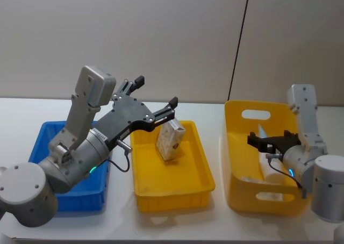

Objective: Bimanual collaborative sorting of washing and personal care products

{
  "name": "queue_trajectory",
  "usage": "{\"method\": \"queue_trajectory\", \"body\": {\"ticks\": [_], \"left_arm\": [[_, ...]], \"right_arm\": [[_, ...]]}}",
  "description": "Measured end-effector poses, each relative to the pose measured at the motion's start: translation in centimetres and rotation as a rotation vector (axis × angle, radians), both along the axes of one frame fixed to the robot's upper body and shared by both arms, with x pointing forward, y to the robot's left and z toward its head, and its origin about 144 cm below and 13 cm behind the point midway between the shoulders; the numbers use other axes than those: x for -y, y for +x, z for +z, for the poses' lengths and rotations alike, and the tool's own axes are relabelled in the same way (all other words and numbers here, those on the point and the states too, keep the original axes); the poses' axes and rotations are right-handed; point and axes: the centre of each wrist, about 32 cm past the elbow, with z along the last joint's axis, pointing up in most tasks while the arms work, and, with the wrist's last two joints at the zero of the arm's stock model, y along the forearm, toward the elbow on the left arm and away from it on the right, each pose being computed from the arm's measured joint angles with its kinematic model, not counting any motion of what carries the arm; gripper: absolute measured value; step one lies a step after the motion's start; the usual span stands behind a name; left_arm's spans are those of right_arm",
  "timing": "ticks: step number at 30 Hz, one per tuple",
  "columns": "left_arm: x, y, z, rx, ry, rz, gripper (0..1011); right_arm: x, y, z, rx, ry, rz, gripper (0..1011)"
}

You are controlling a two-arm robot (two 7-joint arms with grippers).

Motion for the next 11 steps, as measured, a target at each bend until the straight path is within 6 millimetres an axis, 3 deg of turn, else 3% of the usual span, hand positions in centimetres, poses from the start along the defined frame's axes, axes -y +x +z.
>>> {"method": "queue_trajectory", "body": {"ticks": [11], "left_arm": [[0.00, 0.00, 0.00, 0.000, 0.000, 0.000, 1001]], "right_arm": [[-0.11, -0.48, 0.13, 0.017, -0.001, 0.014, 1003]]}}
